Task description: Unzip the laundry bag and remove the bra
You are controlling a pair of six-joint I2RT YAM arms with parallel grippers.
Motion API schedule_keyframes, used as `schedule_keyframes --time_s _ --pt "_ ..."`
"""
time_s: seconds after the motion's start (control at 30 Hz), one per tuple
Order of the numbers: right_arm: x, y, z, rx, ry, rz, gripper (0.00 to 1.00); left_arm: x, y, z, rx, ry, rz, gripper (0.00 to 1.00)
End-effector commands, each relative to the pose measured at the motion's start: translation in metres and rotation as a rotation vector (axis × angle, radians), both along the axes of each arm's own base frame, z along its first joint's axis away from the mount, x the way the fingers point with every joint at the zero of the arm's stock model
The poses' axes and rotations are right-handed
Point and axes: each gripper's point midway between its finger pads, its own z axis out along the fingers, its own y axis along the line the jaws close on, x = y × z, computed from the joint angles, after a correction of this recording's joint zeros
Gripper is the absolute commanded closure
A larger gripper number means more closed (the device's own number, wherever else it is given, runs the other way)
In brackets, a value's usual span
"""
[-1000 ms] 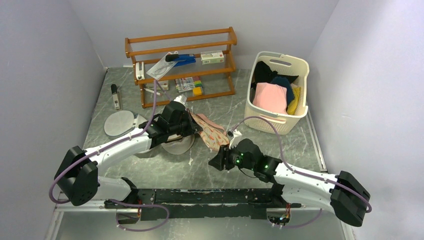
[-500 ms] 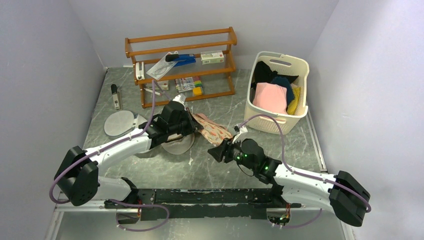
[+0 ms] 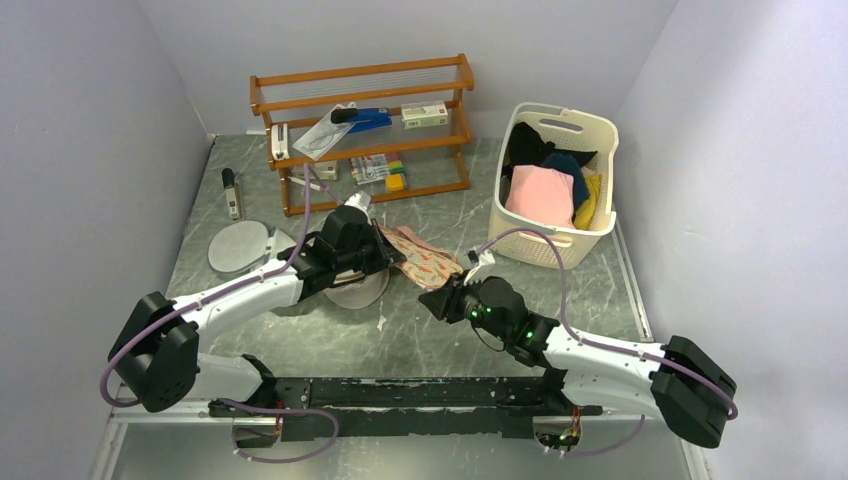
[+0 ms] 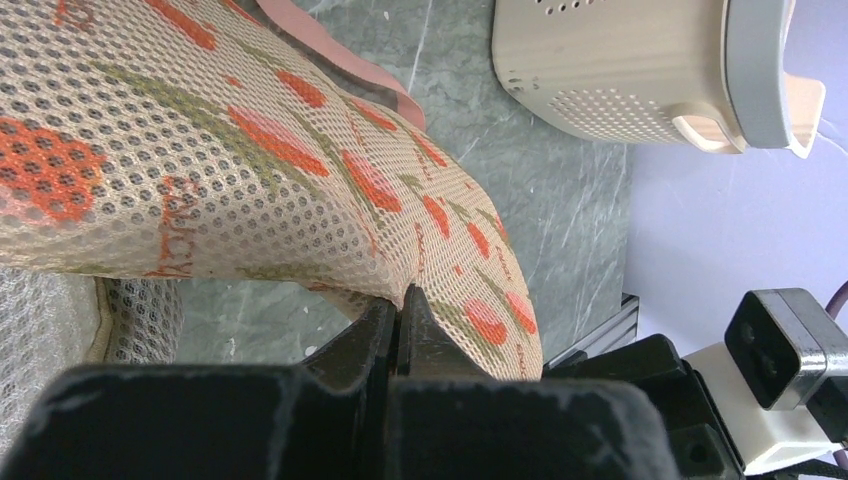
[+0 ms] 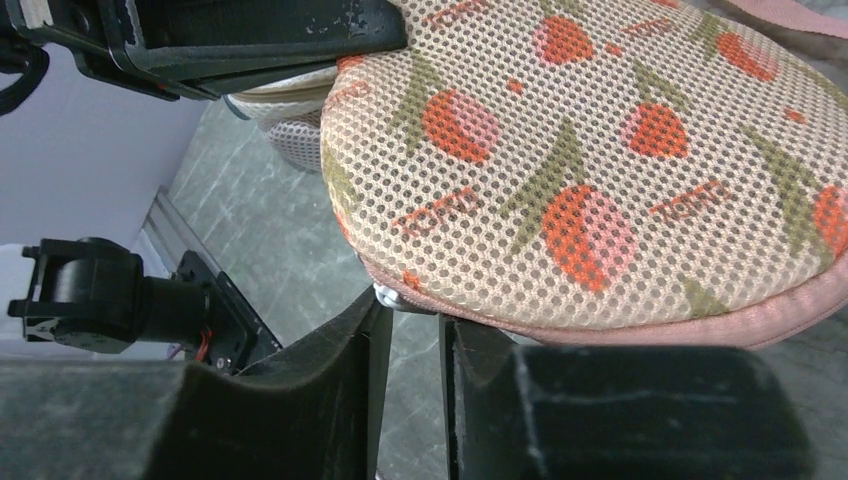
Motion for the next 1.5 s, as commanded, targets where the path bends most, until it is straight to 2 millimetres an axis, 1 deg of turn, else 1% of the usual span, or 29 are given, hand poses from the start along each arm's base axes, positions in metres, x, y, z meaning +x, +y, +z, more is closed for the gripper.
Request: schedule_keyframes --time_s 0.0,0.1,0.23,0.37,0.5,0.57,0.7,0.77,0.83,0.87,0.97,1.03,1.07,1.1,1.2,1.23,1.3,1.4,1.47 --pt "0.009 0.006 0.023 0.053 -0.035 -0.027 0.79 0.002 -0.004 0.018 -0.043 -0.043 -0.019 0.93" --pt "0.009 0.003 0.018 0.037 -0.027 -0.035 0.87 0.003 -0.002 0.020 -0.034 -0.053 -0.011 0.93" --pt "0.009 -0.005 0.003 -0.019 0.000 -0.057 0.99 0.006 0.003 0.023 -0.019 -0.062 0.000 0.93" --pt "0.008 -0.017 -0.012 -0.084 0.026 -0.091 1.00 0.012 0.013 0.026 0.016 -0.081 0.014 0.93" --pt "0.012 -0.033 -0.018 -0.147 0.013 -0.140 1.00 0.019 0.023 0.028 0.033 -0.093 0.022 0.93" --pt "0.016 -0.041 -0.021 -0.189 -0.002 -0.164 1.00 0.020 0.024 0.027 0.031 -0.091 0.003 0.93" --pt "0.027 -0.051 -0.021 -0.274 -0.045 -0.167 1.00 0.019 0.020 0.022 0.038 -0.090 -0.057 0.93" --pt "0.033 -0.056 -0.028 -0.318 -0.044 -0.160 1.00 0.017 0.020 0.016 0.062 -0.083 -0.088 0.93" --pt "0.038 -0.058 -0.031 -0.323 -0.030 -0.128 1.00 0.017 0.021 0.009 0.096 -0.074 -0.111 0.93" --pt "0.037 -0.055 -0.031 -0.312 -0.035 -0.093 1.00 0.016 0.021 0.006 0.109 -0.074 -0.129 0.93" --pt "0.033 -0.045 -0.020 -0.269 -0.088 -0.024 1.00 0.013 0.017 0.004 0.131 -0.077 -0.196 0.92" --pt "0.031 -0.044 -0.012 -0.242 -0.117 -0.010 1.00 0.012 0.013 0.003 0.139 -0.084 -0.241 0.85" --pt "0.030 -0.044 -0.011 -0.233 -0.122 -0.009 1.00 0.011 0.011 0.003 0.139 -0.085 -0.258 0.79" --pt "0.029 -0.044 -0.009 -0.225 -0.128 -0.008 1.00 0.010 0.008 0.003 0.135 -0.091 -0.278 0.70" --pt "0.028 -0.045 -0.005 -0.219 -0.142 -0.006 1.00 0.006 -0.002 0.010 0.133 -0.131 -0.336 0.46" --pt "0.028 -0.046 -0.004 -0.220 -0.143 -0.010 1.00 0.004 -0.005 0.012 0.144 -0.150 -0.351 0.40" --pt "0.029 -0.049 -0.003 -0.221 -0.142 -0.028 1.00 0.000 -0.012 0.020 0.177 -0.203 -0.378 0.33" --pt "0.028 -0.049 0.000 -0.214 -0.145 -0.026 1.00 -0.008 -0.023 0.035 0.220 -0.302 -0.408 0.29" --pt "0.027 -0.048 0.003 -0.207 -0.148 -0.021 1.00 -0.012 -0.026 0.044 0.239 -0.359 -0.408 0.26"
